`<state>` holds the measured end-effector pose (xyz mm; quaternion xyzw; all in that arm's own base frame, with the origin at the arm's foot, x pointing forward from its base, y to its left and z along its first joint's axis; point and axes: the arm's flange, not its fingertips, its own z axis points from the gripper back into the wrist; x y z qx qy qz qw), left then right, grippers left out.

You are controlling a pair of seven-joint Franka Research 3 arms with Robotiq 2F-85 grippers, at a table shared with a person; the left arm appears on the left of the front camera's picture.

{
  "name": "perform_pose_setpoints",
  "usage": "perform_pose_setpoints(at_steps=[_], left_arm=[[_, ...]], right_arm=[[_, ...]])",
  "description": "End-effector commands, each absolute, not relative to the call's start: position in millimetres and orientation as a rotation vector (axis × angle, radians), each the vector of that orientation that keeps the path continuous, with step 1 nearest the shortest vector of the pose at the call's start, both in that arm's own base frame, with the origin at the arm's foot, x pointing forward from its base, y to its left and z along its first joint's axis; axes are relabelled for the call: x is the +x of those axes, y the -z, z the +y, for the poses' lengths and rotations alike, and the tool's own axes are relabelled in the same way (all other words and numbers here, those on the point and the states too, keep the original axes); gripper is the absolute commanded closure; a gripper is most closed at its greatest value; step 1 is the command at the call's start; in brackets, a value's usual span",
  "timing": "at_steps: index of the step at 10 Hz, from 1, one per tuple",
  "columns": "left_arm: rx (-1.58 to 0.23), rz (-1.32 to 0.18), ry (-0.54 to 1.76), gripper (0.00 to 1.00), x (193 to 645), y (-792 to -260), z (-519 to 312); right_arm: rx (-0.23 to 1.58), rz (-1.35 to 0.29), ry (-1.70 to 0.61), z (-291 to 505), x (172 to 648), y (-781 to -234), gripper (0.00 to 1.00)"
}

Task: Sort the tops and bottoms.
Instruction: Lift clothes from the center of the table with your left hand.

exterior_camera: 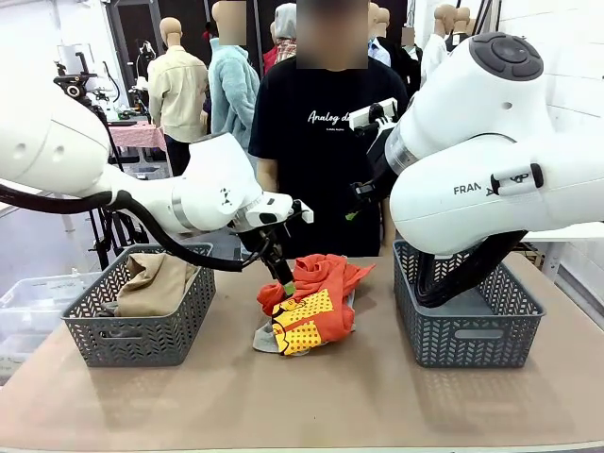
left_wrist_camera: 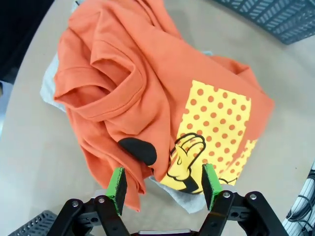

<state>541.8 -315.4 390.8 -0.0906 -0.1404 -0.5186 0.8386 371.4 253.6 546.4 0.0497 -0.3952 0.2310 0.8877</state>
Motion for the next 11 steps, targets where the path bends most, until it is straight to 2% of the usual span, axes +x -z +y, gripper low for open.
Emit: perform_pose_setpoints(at_steps=[1,7,11], left_arm=[[-0.198,-0.306,1.074,0.20,552,-385,-327],[-0.227,-0.246,1.033,0.20,569,-354,-339],[-0.216,-0.223,1.039,0.89,569,-354,-338]], right_arm=[[0.114,-0.826,-0.485,252,371,-543,0.00],[0.114,-0.826,-0.485,252,371,-543,0.00],[0.114,-0.826,-0.485,252,371,-543,0.00]])
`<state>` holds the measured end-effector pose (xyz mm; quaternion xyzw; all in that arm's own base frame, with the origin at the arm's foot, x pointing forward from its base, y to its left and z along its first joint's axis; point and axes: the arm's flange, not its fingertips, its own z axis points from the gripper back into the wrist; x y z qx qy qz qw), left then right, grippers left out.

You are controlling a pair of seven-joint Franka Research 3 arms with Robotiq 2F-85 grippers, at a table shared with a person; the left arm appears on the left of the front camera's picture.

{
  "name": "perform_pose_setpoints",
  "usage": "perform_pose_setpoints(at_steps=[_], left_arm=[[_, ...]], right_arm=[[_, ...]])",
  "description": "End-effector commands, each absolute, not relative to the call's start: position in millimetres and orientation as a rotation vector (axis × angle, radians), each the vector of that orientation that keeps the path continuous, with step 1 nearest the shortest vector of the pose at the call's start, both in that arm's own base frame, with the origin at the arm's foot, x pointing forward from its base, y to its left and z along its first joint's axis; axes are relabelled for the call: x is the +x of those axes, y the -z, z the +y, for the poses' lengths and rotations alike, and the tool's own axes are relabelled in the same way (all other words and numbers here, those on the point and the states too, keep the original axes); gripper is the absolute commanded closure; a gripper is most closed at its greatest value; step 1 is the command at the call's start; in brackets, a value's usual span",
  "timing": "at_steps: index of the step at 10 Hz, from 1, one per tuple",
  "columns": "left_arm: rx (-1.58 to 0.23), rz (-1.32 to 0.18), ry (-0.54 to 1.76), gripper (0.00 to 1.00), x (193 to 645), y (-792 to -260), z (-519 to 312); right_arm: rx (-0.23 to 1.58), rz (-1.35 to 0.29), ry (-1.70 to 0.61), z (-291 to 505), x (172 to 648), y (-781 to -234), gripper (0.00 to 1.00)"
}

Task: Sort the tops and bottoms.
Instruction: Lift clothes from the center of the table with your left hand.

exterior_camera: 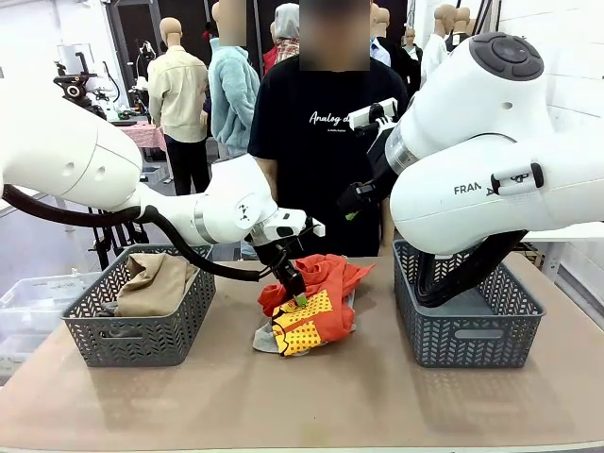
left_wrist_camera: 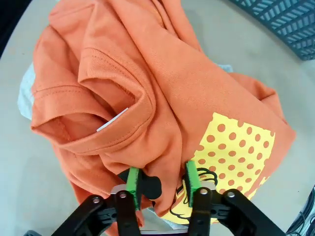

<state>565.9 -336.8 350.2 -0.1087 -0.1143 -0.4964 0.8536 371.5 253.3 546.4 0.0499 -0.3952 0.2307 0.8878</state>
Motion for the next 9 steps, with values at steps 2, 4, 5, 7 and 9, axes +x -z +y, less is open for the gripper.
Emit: perform_pose_setpoints(at_steps=[2,4,5,7,9], left_arm=[[-0.210,-0.224,1.046,1.00,570,-354,-338],[-0.212,-0.225,1.057,1.00,570,-356,-335],[-0.225,-0.221,1.045,1.00,568,-361,-334],[-0.265,-0.288,1.063,1.00,546,-398,-329],[-0.266,-0.447,1.069,1.00,515,-494,-308]], right_arm=[[0.114,-0.826,-0.485,252,371,-543,0.00],[0.114,-0.826,-0.485,252,371,-543,0.00],[0.114,-0.826,-0.485,252,371,-543,0.00],[0.114,-0.826,-0.485,252,371,-543,0.00],[0.114,-0.826,-0.485,252,371,-543,0.00]])
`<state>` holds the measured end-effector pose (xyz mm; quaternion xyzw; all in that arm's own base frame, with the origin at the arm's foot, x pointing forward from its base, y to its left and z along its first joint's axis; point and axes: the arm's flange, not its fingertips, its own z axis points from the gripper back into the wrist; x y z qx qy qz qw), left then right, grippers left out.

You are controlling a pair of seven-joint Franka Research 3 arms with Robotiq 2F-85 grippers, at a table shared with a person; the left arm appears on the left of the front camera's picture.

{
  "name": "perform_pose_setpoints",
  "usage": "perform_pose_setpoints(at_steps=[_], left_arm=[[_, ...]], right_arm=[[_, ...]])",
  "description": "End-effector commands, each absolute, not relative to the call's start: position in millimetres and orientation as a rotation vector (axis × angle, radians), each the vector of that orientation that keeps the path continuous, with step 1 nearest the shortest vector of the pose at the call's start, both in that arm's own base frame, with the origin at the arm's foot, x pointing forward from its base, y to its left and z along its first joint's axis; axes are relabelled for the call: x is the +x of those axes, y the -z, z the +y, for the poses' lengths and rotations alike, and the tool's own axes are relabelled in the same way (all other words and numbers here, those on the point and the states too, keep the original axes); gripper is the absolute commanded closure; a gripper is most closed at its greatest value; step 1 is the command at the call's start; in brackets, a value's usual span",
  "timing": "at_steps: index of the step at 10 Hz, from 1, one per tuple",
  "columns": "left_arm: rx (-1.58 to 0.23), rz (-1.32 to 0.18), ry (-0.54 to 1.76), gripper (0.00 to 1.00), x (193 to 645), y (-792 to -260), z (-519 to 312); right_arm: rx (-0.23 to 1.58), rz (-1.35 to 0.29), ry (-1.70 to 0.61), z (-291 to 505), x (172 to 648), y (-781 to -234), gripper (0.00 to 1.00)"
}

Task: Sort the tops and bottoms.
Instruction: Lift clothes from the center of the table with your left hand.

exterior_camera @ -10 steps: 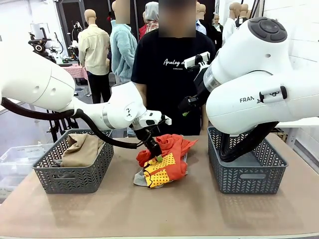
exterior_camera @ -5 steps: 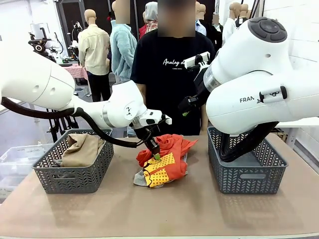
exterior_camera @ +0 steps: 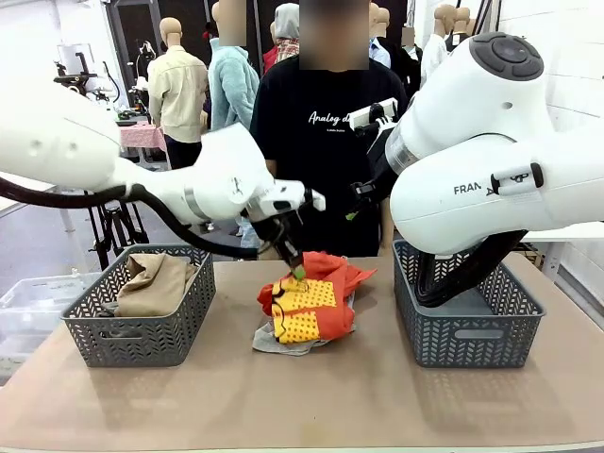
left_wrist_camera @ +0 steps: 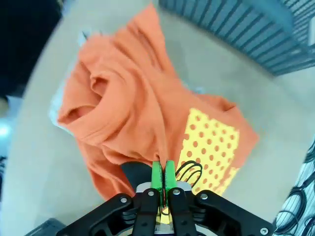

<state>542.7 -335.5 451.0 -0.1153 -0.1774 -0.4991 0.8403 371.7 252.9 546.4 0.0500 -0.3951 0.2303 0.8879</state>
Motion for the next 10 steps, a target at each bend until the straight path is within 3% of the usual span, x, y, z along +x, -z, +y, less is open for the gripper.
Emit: perform_pose_setpoints(at_steps=[1,3,7,8,10], left_arm=[[-0.248,-0.541,1.069,1.00,500,-541,-303],[-0.127,-0.703,1.093,1.00,462,-640,-299],[-0.035,-0.902,1.010,1.00,409,-754,-285],[-0.057,-0.874,0.944,1.00,408,-768,-262],[-0.035,-0.888,1.061,1.00,405,-747,-293]], right_arm=[[0.114,-0.826,-0.485,252,371,-543,0.00],[0.114,-0.826,-0.485,252,371,-543,0.00],[0.114,-0.826,-0.485,252,371,-543,0.00],[0.114,-0.826,-0.485,252,371,-543,0.00],[0.114,-0.826,-0.485,252,371,-543,0.00]])
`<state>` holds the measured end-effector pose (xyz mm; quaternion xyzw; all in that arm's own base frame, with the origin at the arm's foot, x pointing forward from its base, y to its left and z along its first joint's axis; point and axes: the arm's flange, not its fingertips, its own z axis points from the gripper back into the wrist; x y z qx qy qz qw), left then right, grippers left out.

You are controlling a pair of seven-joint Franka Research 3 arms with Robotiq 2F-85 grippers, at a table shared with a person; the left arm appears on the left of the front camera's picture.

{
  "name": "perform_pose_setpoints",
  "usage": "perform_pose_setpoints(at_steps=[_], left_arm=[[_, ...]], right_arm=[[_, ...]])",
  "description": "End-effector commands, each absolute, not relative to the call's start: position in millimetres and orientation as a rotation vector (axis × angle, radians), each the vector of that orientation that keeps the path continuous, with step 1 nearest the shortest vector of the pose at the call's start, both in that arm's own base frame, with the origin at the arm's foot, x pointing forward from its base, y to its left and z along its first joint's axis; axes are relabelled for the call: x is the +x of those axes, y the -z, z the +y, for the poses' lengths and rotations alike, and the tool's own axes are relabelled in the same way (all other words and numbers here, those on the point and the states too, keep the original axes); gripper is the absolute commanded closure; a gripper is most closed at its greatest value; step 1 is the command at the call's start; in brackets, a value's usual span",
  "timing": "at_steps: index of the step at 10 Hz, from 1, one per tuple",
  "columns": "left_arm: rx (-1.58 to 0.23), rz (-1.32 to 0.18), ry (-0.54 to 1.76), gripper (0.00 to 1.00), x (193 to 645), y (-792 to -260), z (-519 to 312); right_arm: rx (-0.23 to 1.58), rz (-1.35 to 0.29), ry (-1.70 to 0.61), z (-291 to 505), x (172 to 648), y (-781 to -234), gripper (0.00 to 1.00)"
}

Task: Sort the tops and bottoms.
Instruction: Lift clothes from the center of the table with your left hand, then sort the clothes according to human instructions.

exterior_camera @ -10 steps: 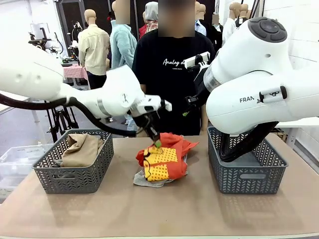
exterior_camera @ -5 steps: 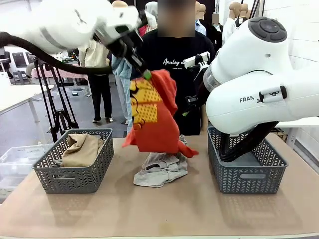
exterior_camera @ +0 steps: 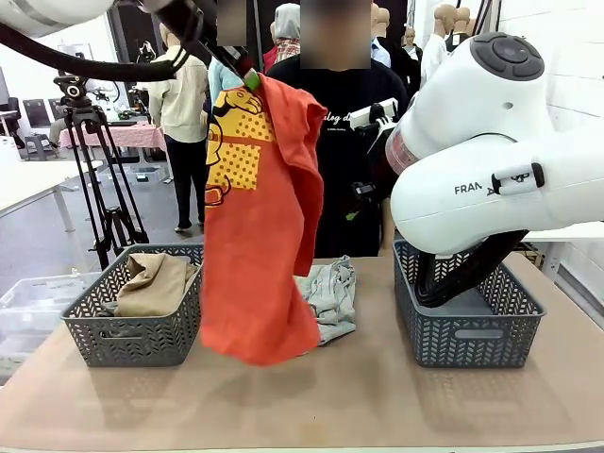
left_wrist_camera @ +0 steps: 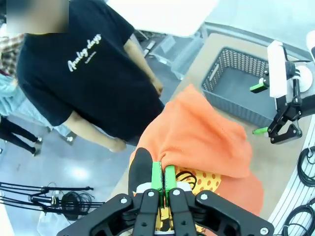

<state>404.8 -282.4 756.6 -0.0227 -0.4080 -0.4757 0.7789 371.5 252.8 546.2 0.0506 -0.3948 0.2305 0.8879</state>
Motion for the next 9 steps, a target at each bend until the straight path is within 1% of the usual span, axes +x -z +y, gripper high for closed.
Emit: perform_pose_setpoints(at_steps=[1,9], left_arm=[[-0.035,-0.888,1.061,1.00,404.5,-747.4,-293.5],[-0.035,-0.888,1.061,1.00,404.5,-747.4,-293.5]], right_arm=[[0.114,-0.826,-0.485,251.8,371.1,-542.7,0.00],[0.114,-0.826,-0.485,251.8,371.1,-542.7,0.00]])
